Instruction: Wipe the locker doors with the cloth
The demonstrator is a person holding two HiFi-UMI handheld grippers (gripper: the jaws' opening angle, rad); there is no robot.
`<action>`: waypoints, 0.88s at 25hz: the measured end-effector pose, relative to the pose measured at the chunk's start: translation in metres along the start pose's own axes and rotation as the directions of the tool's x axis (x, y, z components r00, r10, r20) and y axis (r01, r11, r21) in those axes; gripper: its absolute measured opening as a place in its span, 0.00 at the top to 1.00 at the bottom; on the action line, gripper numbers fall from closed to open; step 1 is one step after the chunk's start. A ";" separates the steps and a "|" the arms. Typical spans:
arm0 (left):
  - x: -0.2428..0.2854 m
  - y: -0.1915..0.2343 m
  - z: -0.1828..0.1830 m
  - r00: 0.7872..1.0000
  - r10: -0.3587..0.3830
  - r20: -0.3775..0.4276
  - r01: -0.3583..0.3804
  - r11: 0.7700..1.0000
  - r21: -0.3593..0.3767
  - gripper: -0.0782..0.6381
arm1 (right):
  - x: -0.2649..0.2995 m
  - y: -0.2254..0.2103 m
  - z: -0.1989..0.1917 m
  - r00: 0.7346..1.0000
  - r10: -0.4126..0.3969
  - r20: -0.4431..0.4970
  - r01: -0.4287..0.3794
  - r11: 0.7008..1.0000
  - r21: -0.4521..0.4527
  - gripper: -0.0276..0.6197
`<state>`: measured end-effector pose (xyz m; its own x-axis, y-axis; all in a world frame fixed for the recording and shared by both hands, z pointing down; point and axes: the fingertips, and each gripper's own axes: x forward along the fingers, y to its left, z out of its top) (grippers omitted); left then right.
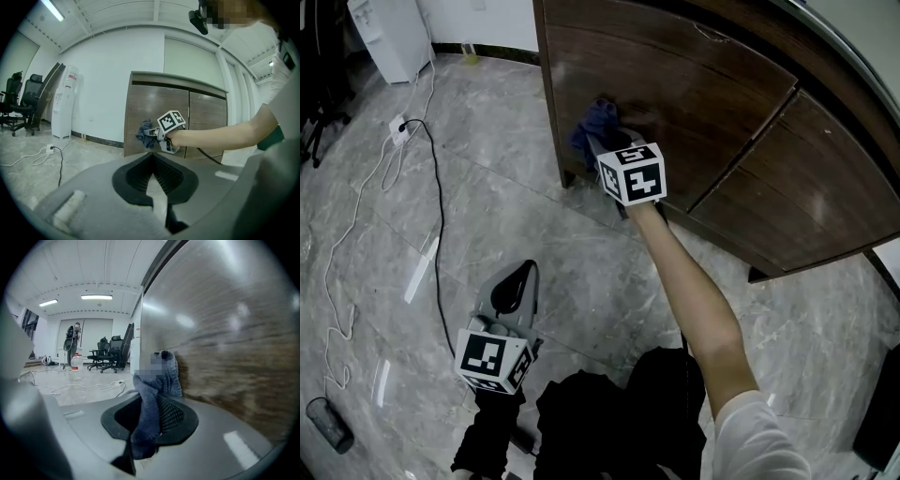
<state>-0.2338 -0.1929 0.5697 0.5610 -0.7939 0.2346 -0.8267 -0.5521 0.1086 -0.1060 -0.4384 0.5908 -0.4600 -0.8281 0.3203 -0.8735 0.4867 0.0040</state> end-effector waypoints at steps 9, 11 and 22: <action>-0.001 0.014 -0.001 1.000 0.026 -0.010 -0.026 1.000 -0.009 0.89 | 0.025 0.007 -0.043 0.997 0.011 -0.077 -0.011 1.000 -0.003 0.83; -0.001 0.015 -0.003 1.000 0.028 -0.011 -0.028 1.000 -0.012 0.89 | 0.031 0.009 -0.054 0.995 0.013 -0.102 -0.013 1.000 -0.007 0.83; -0.007 0.025 -0.002 0.999 0.050 -0.014 -0.051 0.999 -0.017 0.89 | 0.052 0.016 -0.080 0.986 0.016 -0.166 -0.021 0.999 -0.028 0.83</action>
<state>-0.2585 -0.2008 0.5732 0.5179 -0.8170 0.2535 -0.8547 -0.5068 0.1127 -0.1314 -0.4516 0.6830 -0.4409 -0.7625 0.4735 -0.8590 0.5115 0.0238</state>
